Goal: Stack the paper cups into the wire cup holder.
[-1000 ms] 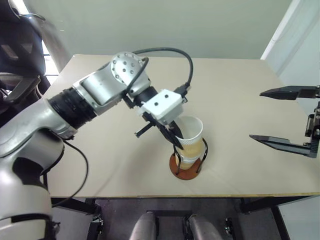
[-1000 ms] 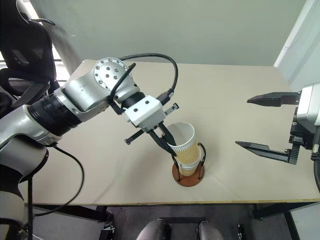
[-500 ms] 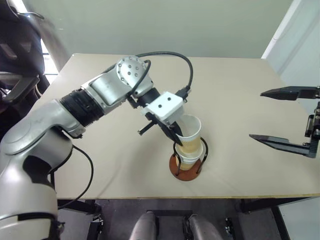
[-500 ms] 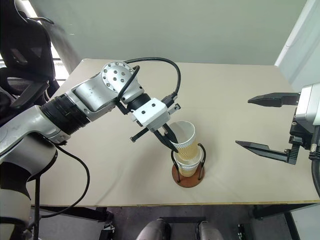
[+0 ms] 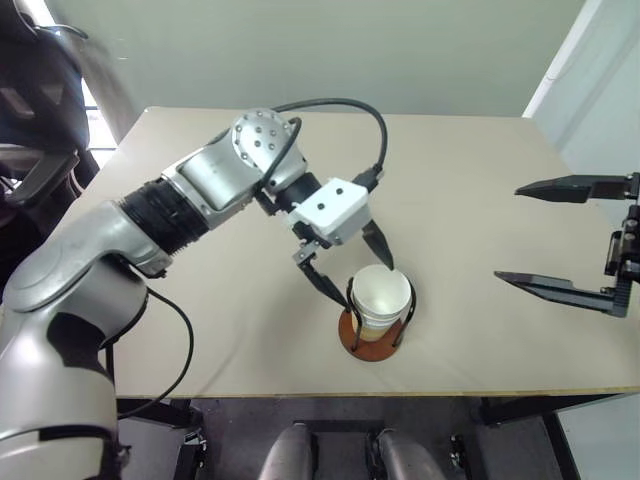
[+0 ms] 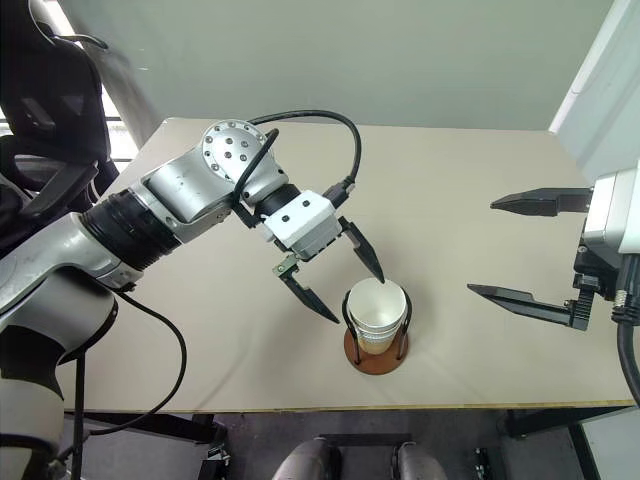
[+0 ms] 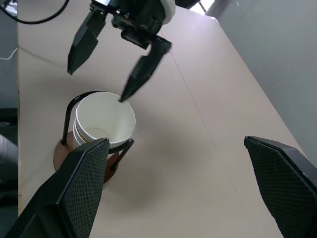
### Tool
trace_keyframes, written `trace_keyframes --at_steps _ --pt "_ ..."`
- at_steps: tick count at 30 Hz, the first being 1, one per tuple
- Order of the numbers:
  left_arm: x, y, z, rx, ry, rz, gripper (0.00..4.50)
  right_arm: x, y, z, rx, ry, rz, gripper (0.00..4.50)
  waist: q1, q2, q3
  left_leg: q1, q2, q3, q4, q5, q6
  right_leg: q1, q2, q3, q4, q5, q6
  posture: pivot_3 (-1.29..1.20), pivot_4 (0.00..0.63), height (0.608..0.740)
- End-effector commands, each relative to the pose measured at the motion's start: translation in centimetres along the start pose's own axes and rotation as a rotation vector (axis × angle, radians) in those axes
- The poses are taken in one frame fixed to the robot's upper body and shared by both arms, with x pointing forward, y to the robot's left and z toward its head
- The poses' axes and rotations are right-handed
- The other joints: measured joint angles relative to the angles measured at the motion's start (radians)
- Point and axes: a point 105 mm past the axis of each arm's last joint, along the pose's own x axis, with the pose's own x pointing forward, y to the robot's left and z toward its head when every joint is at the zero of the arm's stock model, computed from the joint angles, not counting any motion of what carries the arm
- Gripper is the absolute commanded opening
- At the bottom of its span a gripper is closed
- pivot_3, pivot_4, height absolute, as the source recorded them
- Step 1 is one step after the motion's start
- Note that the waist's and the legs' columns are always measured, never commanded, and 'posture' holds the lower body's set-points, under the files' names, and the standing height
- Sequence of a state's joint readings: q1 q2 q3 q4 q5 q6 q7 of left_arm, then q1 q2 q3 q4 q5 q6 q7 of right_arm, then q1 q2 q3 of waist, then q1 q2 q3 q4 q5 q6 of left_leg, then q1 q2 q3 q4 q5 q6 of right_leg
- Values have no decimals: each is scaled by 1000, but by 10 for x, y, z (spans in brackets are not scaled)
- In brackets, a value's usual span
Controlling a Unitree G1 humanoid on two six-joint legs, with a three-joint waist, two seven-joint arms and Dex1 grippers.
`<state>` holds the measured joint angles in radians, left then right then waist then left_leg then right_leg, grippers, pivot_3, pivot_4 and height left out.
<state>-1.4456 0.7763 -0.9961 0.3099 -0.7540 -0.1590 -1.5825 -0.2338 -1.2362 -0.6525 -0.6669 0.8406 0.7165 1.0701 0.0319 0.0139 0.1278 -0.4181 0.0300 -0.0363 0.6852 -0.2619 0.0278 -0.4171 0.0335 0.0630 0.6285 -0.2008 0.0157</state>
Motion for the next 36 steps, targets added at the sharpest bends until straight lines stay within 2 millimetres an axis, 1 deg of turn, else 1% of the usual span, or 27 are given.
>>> trace_keyframes --at_steps 1,3,5,8,9,12,13,14,16,18,19,22,25,28,33,36 --pt "-17 9 17 30 -36 76 4454 1 -6 3 -28 -35 3 4500 0 0 0 0 0 0 0 0 0 0 0 0 0 0 0 0 150 740" --pt "-33 17 19 7 -59 216 4454 6 -11 -2 -27 -41 21 4500 -2 0 0 0 0 1 0 0 0 0 0 0 0 0 1 0 150 740" --pt "-57 22 15 -57 -63 436 4454 11 -18 -13 -20 -20 33 4500 -5 0 0 1 0 1 0 0 0 0 0 0 0 1 1 0 150 740" --pt "-97 -1 -1 -187 -38 700 4454 13 -33 -41 -15 83 15 4500 -23 2 -1 2 0 2 0 2 -1 0 0 0 0 1 1 0 150 740" --pt "-107 -10 -7 -236 -22 778 4454 12 -37 -49 -8 100 11 4500 -30 3 -1 3 0 2 -1 4 -2 0 0 0 0 1 0 0 150 740" --pt "-138 -51 -33 -400 53 1037 4454 10 -45 -74 25 159 4 4500 -35 4 -2 5 0 3 -4 8 -7 -1 0 0 1 1 0 0 150 740" --pt "-144 -65 -40 -450 81 1108 4454 9 -48 -83 38 185 -2 4500 -35 4 -2 5 0 4 -5 10 -9 -2 0 1 1 1 -1 0 150 740" --pt "-146 -73 -43 -479 98 1151 4454 8 -50 -89 45 201 -4 4500 -36 4 -2 5 1 4 -5 10 -10 -2 -1 1 3 0 -2 0 150 740" --pt "-156 -105 -61 -626 153 1306 4454 10 -53 -102 59 233 -4 4500 -32 4 -2 5 1 4 -5 10 -10 -2 -1 0 4 -2 -3 0 150 740" --pt "-161 -130 -67 -717 166 1433 4454 14 -57 -107 58 243 0 4500 -32 3 -1 6 1 5 -6 10 -10 -2 -1 1 5 -2 -4 0 150 740" --pt "-161 -136 -67 -744 158 1473 4454 15 -60 -107 58 234 1 4500 -31 3 -1 6 1 5 -6 10 -10 -2 -1 1 6 -3 -4 0 150 740" --pt "-153 -152 -67 -795 188 1513 4454 18 -71 -106 51 214 -16 4500 -29 2 0 7 1 5 -5 9 -7 -2 -2 1 9 -3 -7 0 150 740" --pt "-152 -166 -66 -838 216 1545 4454 21 -78 -108 39 215 -16 4500 -27 0 0 9 0 5 -5 9 -7 -2 -2 1 12 -7 -19 0 150 740" --pt "-161 -177 -60 -844 229 1598 4454 25 -82 -109 16 209 1 4500 -29 -2 1 14 0 6 -7 8 -8 -1 -2 1 17 -8 -25 0 150 740" --pt "-176 -181 -52 -818 250 1680 4454 38 -89 -103 -8 169 10 4500 -38 -2 1 19 0 6 -11 15 -10 -1 -1 1 18 -2 -32 0 150 740" --pt "-183 -185 -48 -811 254 1736 4454 44 -90 -104 -11 162 20 4500 -39 -2 1 19 0 6 -14 18 -10 -1 -1 2 18 -1 -34 0 150 740"
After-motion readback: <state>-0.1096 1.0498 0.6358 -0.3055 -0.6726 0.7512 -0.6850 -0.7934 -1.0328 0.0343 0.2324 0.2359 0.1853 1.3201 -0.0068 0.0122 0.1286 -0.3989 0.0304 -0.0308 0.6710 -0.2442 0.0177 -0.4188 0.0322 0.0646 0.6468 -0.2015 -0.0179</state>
